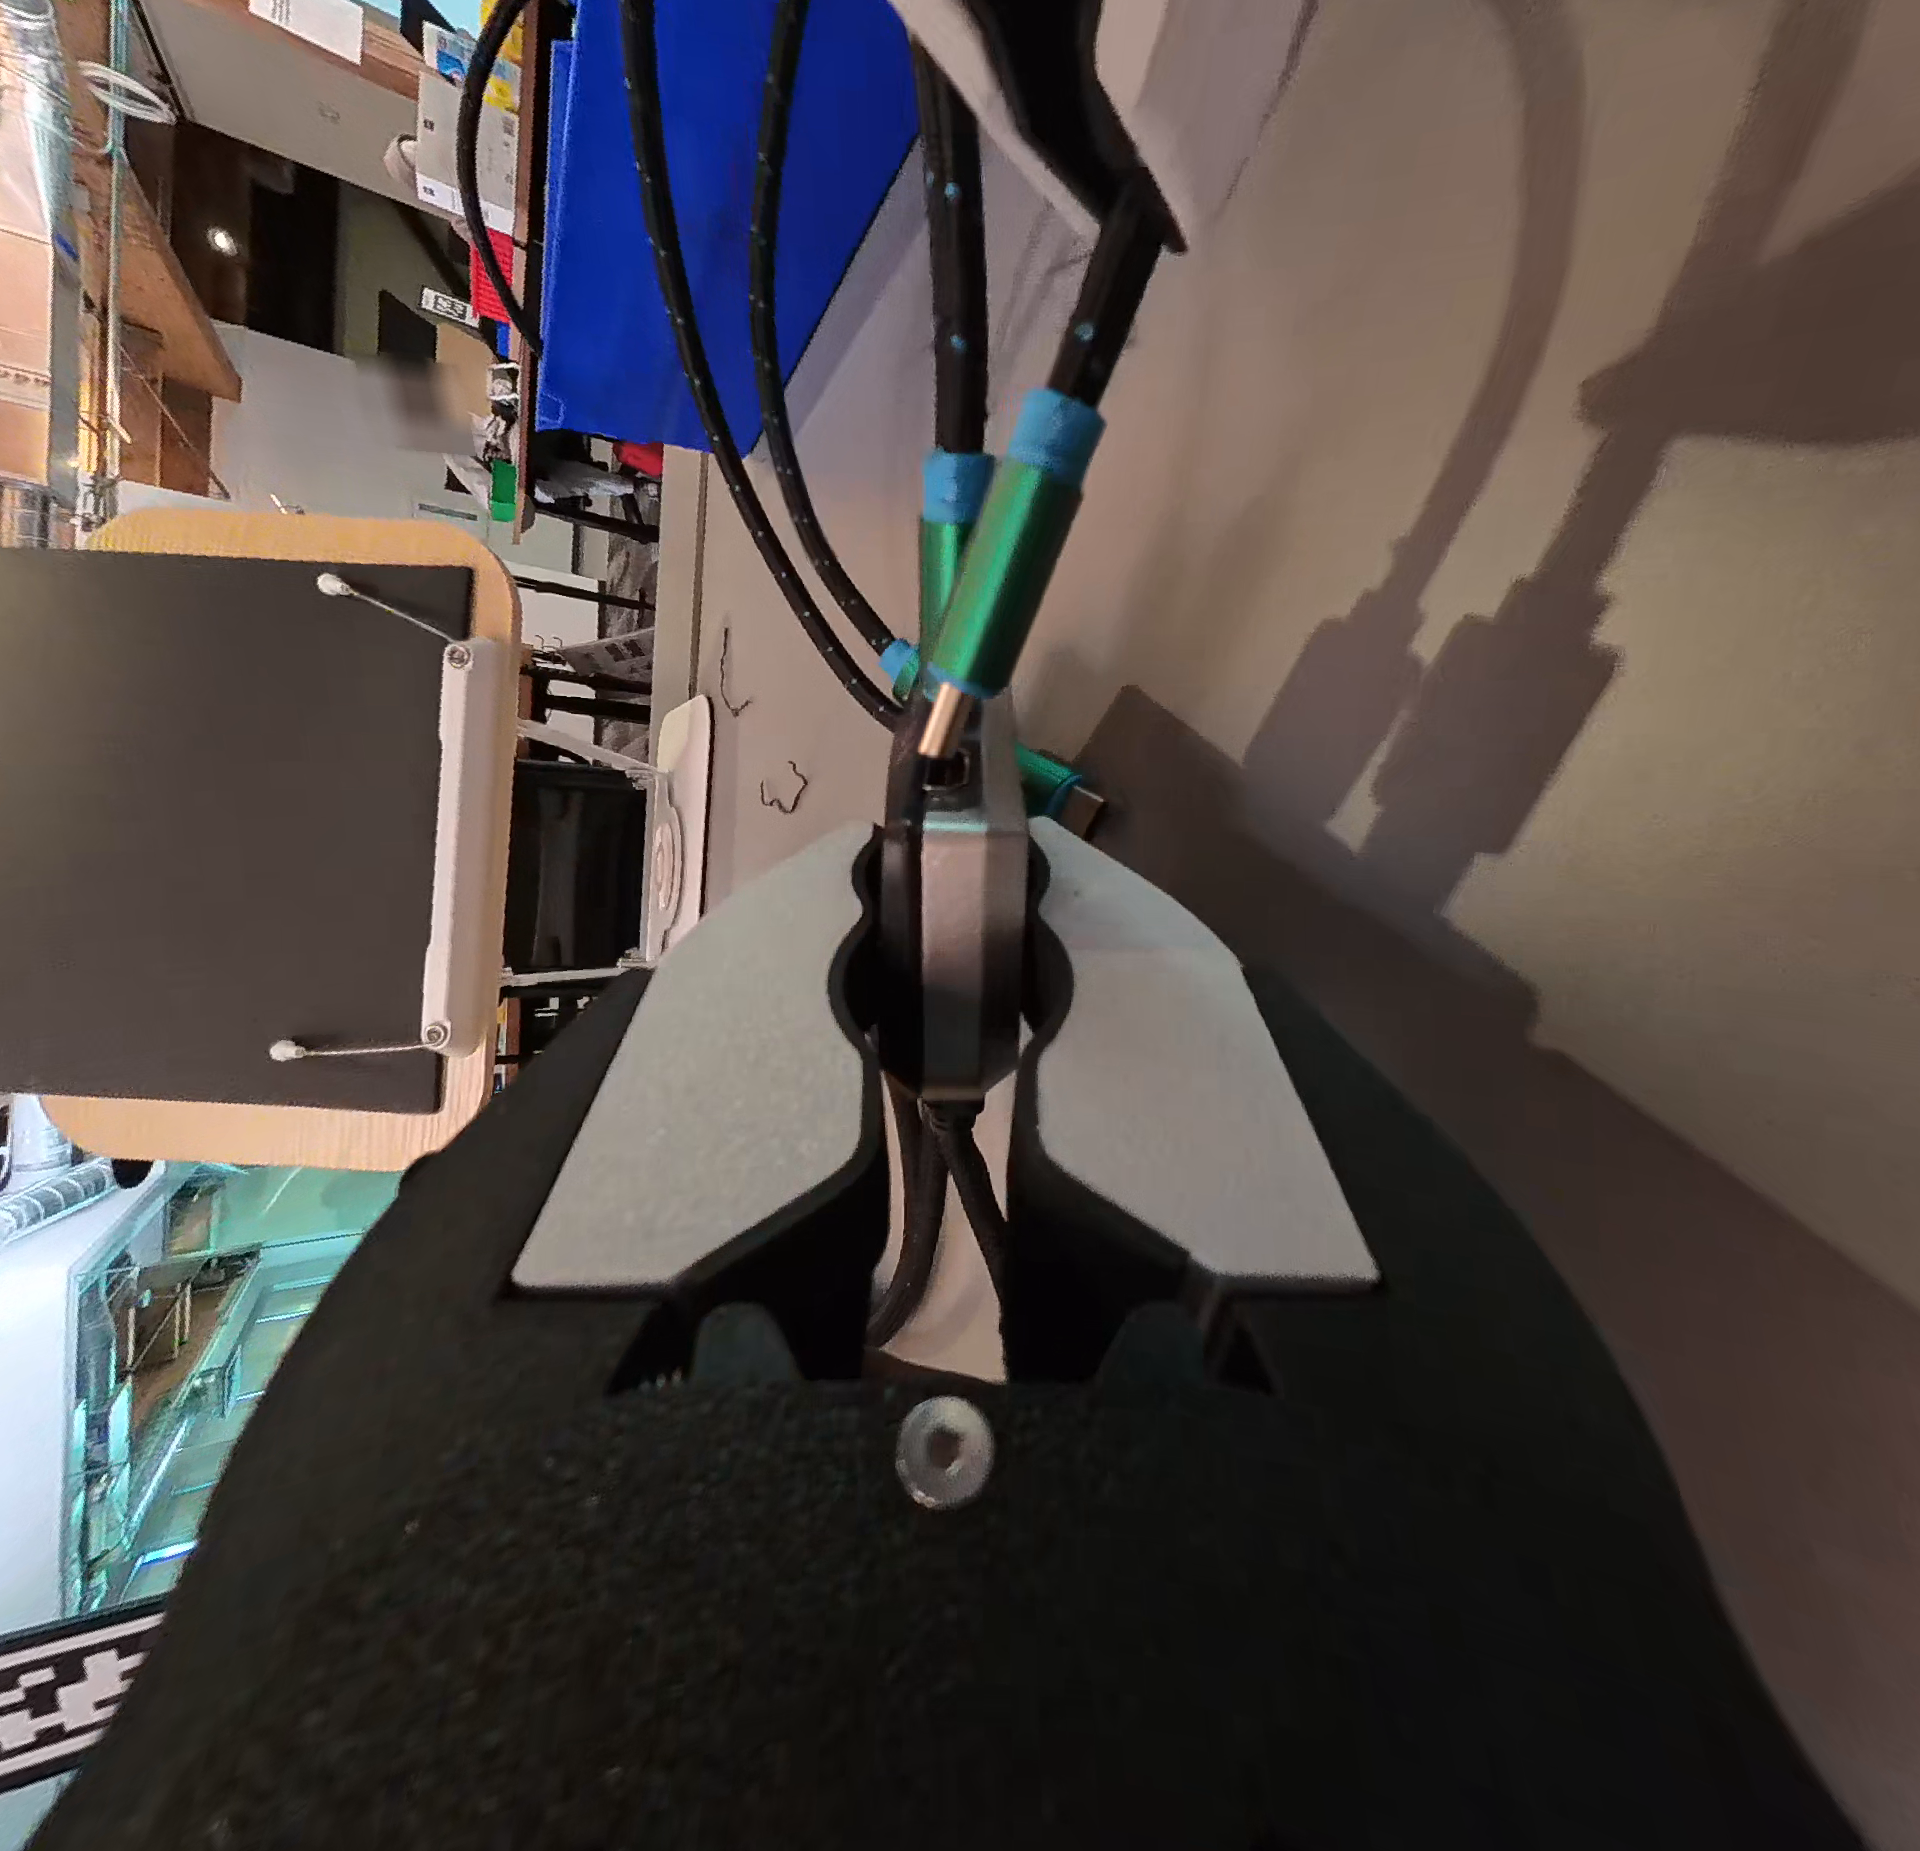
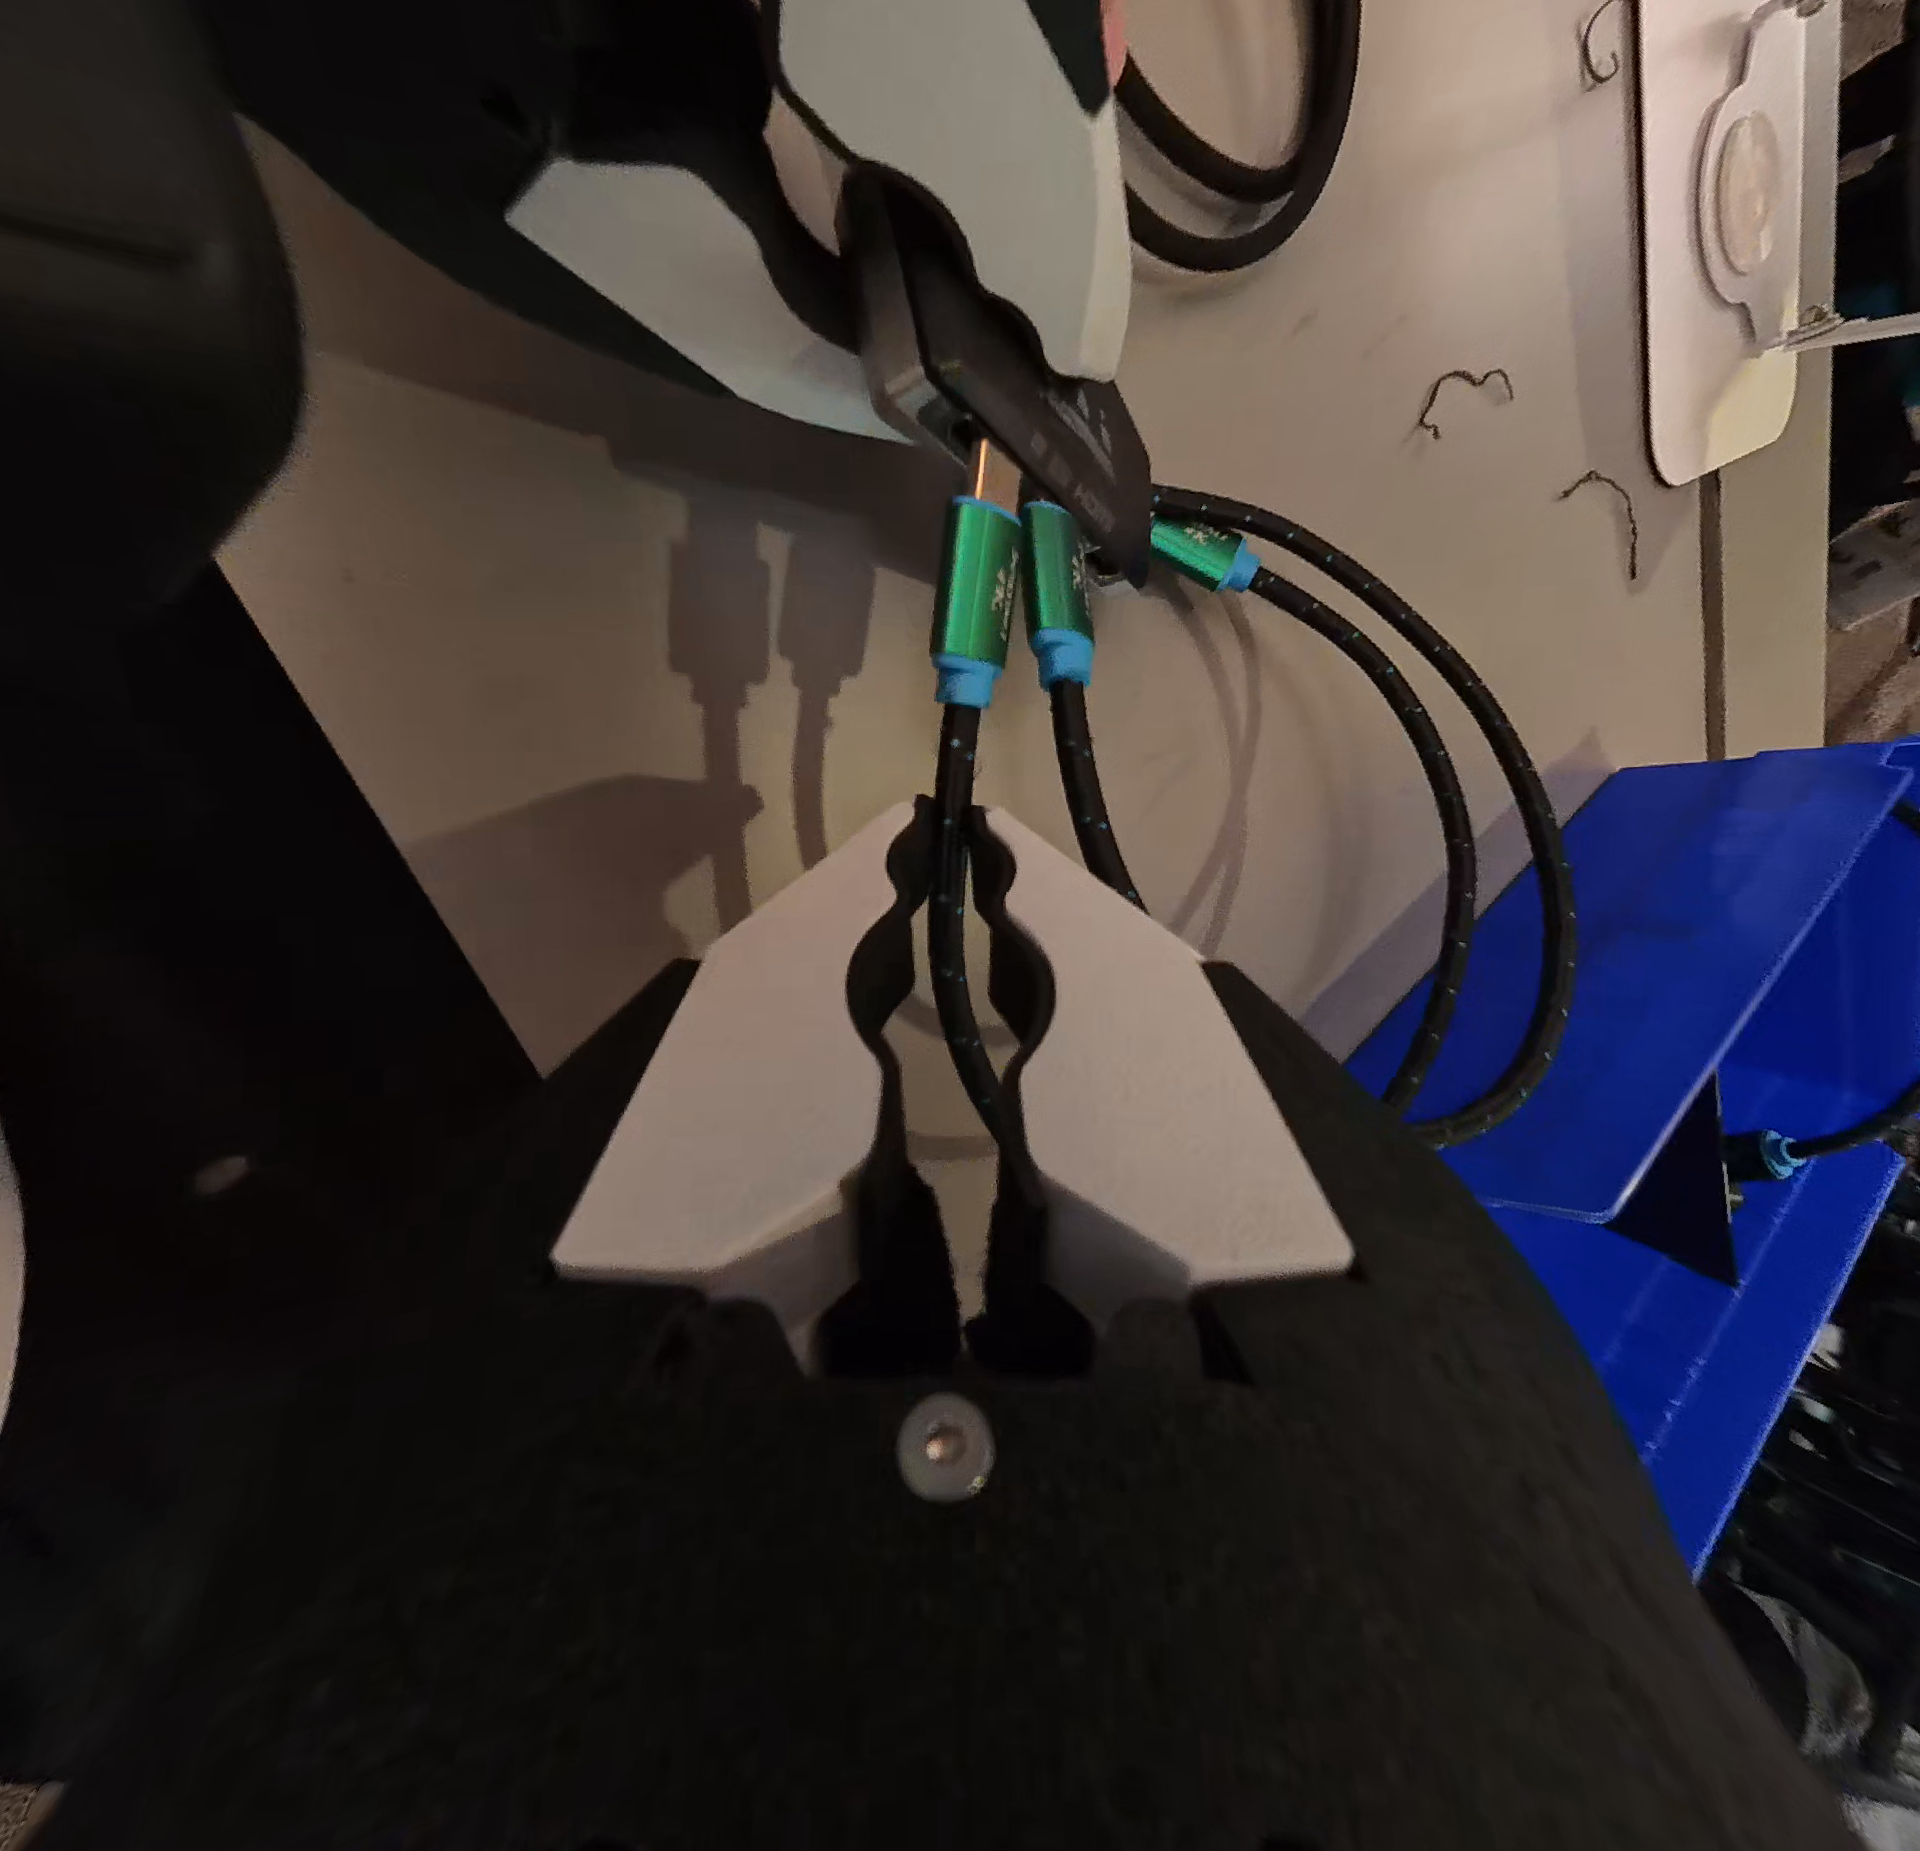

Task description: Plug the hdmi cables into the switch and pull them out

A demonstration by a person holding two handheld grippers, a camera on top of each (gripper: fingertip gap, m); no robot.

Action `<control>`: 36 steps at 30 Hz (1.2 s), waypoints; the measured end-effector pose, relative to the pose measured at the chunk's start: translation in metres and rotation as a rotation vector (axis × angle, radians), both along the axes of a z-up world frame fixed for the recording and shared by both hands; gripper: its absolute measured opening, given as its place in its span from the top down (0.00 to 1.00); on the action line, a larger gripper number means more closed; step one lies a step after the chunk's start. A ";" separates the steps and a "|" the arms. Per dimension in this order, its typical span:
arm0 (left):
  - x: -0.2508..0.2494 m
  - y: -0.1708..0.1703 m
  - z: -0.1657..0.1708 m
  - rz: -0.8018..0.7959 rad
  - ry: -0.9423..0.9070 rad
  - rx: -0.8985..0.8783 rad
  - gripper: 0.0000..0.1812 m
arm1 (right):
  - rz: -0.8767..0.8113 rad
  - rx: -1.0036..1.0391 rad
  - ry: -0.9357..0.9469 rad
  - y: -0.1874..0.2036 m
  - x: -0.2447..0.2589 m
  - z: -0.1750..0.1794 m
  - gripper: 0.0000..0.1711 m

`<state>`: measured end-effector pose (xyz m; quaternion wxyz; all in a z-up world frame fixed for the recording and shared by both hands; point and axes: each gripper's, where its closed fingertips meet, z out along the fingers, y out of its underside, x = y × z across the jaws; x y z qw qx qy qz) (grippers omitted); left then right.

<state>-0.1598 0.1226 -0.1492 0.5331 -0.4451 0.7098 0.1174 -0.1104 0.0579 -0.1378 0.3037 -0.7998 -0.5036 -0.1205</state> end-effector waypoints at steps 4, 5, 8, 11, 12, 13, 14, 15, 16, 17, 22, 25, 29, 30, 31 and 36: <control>0.000 0.000 0.000 -0.002 0.004 0.003 0.88 | 0.028 0.004 -0.026 -0.001 0.000 -0.003 0.97; 0.000 0.000 0.000 -0.002 0.007 0.009 0.88 | 0.033 0.014 -0.038 -0.001 0.000 -0.003 0.96; 0.000 0.000 0.000 -0.003 0.048 0.068 0.88 | 0.030 0.027 -0.070 0.001 0.001 -0.003 0.96; 0.001 -0.002 -0.002 -0.006 0.065 0.084 0.88 | 0.035 0.025 -0.117 0.000 0.004 -0.006 0.96; 0.001 -0.002 -0.002 -0.004 0.071 0.088 0.88 | 0.041 0.031 -0.136 0.000 0.004 -0.006 0.96; 0.001 -0.002 -0.002 -0.002 0.076 0.095 0.89 | 0.047 0.040 -0.153 0.000 0.004 -0.006 0.96; 0.001 -0.002 -0.002 -0.002 0.079 0.099 0.89 | 0.050 0.045 -0.168 0.000 0.004 -0.006 0.96; 0.001 -0.001 -0.002 0.000 0.082 0.102 0.88 | 0.052 0.044 -0.179 -0.001 0.004 -0.007 0.96; 0.001 -0.001 -0.002 0.005 0.085 0.104 0.88 | 0.055 0.045 -0.189 -0.001 0.004 -0.007 0.97; 0.001 0.000 -0.002 0.011 0.087 0.106 0.88 | 0.058 0.047 -0.201 -0.002 0.003 -0.007 0.97; -0.001 0.002 -0.003 0.023 0.098 0.119 0.89 | 0.061 0.053 -0.220 -0.003 0.000 -0.007 0.97; -0.001 0.001 -0.004 0.022 0.106 0.126 0.89 | 0.052 0.069 -0.225 -0.001 0.002 -0.006 0.96; -0.003 0.005 -0.004 0.031 0.112 0.124 0.88 | 0.039 0.076 -0.177 0.002 0.002 -0.008 0.96; -0.006 0.007 -0.004 0.042 0.110 0.118 0.88 | 0.043 0.043 -0.148 0.000 0.002 -0.015 0.96; -0.009 0.011 -0.003 0.056 0.104 0.112 0.88 | 0.054 0.009 -0.103 -0.003 0.001 -0.022 0.96; -0.023 0.029 0.000 0.114 -0.013 -0.026 0.88 | 0.074 -0.115 0.259 -0.018 -0.008 -0.040 0.90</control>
